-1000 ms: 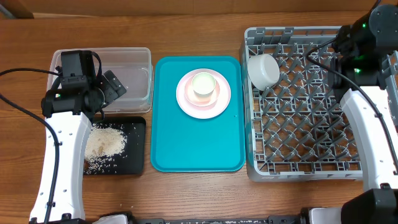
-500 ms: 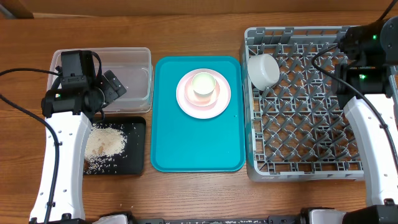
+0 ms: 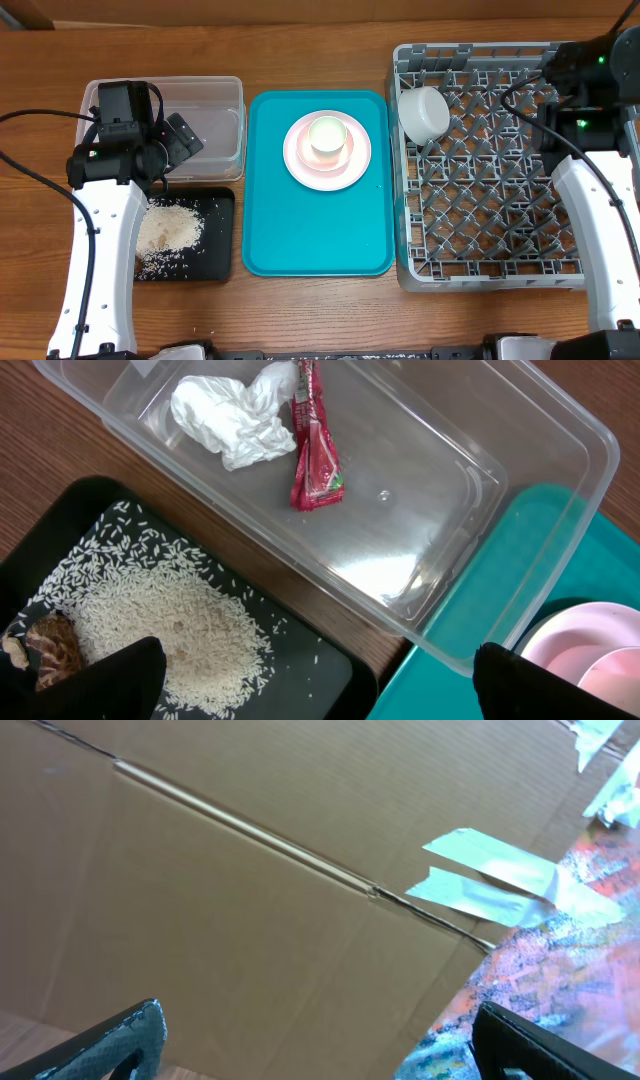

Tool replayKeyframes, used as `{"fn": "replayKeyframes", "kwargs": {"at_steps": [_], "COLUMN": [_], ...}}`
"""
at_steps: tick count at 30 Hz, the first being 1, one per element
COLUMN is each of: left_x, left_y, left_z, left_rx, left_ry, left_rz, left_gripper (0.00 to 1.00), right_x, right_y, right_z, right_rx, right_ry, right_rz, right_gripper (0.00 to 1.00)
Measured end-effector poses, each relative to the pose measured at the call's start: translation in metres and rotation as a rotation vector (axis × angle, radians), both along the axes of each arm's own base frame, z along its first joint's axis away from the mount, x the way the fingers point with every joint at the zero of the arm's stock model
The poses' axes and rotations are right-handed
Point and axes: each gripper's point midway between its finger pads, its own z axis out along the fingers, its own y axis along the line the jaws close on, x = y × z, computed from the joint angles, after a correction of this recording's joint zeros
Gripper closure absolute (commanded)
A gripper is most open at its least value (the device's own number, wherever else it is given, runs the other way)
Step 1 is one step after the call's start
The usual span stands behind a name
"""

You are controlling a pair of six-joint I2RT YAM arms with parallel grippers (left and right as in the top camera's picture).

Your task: Sort waste into correct bins and load items into the dishwasher

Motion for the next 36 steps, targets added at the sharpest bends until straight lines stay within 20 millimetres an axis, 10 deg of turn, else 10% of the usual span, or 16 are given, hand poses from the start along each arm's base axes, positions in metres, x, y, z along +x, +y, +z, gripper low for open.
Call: {"fn": "replayKeyframes", "kwargs": {"at_steps": [17,36], "left_x": [0.000,0.000], "left_y": [0.000,0.000], "left_z": [0.000,0.000], "left_rx": [0.000,0.000], "left_ry": [0.000,0.000], "left_rz": [0.000,-0.001], "left_gripper": [0.00,0.00], "right_x": [0.009,-0.032], "right_y": [0.086,0.107], "right_z": [0.029,0.062], "right_rx": [-0.052,-0.083], "right_ry": [0.096,0.109], "right_rz": [0.308,0.453], "right_gripper": [0.00,0.01]}}
